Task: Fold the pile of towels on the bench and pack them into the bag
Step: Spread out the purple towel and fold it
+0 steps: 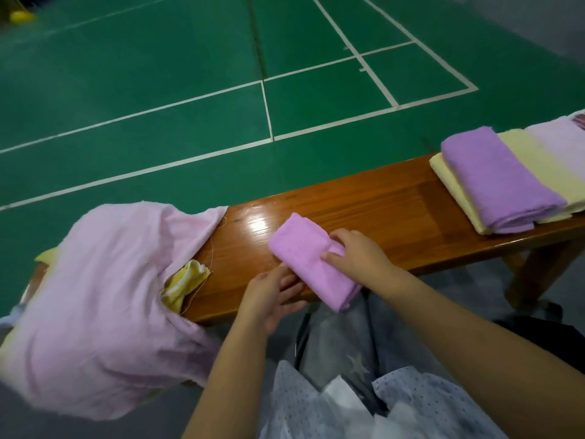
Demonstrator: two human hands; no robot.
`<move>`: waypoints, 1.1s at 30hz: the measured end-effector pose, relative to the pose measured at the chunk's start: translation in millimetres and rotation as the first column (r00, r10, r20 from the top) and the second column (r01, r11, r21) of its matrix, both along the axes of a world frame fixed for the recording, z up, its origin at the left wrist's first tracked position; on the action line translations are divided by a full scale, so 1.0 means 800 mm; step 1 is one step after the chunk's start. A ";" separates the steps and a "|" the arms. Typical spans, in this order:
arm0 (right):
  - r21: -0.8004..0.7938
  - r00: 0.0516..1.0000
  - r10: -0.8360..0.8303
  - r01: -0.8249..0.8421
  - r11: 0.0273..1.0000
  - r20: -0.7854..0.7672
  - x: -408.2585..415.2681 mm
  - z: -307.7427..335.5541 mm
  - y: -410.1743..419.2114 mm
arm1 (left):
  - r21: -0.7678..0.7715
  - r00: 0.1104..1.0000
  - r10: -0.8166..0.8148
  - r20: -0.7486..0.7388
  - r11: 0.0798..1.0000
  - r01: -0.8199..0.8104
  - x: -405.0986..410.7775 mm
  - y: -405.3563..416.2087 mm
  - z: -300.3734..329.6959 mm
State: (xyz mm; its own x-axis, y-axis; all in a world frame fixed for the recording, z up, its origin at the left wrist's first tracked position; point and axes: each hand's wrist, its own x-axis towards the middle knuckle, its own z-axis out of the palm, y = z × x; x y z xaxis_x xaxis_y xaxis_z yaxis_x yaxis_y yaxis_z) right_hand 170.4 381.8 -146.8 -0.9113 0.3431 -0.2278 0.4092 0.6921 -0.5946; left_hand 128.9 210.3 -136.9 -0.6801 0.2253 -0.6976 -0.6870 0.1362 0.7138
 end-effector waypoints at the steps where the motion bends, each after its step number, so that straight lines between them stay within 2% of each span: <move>1: -0.032 1.000 -0.006 0.006 0.999 -0.002 0.006 -0.002 -0.009 | 0.002 1.000 -0.021 -0.004 1.000 0.021 0.003 0.002 -0.001; 6: -0.231 0.993 -0.109 0.097 0.968 -0.040 0.034 -0.012 -0.040 | -0.083 0.989 -0.145 -0.034 0.986 0.142 0.000 -0.001 0.002; 10: -0.350 0.987 -0.155 0.130 0.928 -0.044 0.045 -0.011 -0.035 | -0.028 0.974 -0.224 -0.007 0.974 0.224 0.007 0.002 0.005; 17: -0.494 0.972 -0.230 0.177 0.851 -0.047 0.063 -0.018 -0.017 | -0.119 0.954 -0.213 -0.211 0.974 0.191 0.026 0.034 0.008; 22: -0.618 0.914 -0.404 0.299 0.727 -0.034 0.089 -0.014 0.022 | -0.007 0.927 -0.255 -0.275 0.965 0.263 0.038 0.069 0.021; 25: -0.705 0.889 -0.458 0.311 0.638 -0.023 0.114 -0.001 0.057 | 0.076 0.900 -0.289 -0.327 0.941 0.330 0.047 0.107 0.029; 27: -0.767 0.877 -0.480 0.286 0.574 -0.032 0.129 0.010 0.085 | 0.160 0.898 -0.298 -0.325 0.918 0.362 0.058 0.138 0.037; 31: -0.916 0.863 -0.502 0.153 0.371 -0.060 0.155 0.038 0.139 | 0.339 0.906 -0.321 -0.274 0.849 0.404 0.076 0.198 0.058; 33: -0.932 0.852 -0.514 0.102 0.349 -0.100 0.162 0.051 0.165 | 0.382 0.902 -0.340 -0.267 0.822 0.423 0.077 0.228 0.066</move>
State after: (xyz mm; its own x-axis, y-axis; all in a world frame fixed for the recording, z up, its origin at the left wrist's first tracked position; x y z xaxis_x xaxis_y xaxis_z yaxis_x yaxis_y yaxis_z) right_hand 300.2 514.1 -105.8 -0.8582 0.4102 -0.3085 0.1134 -0.4348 -0.8934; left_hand 190.7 392.3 -84.0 -0.5803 0.7353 -0.3500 -0.4982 0.0195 0.8669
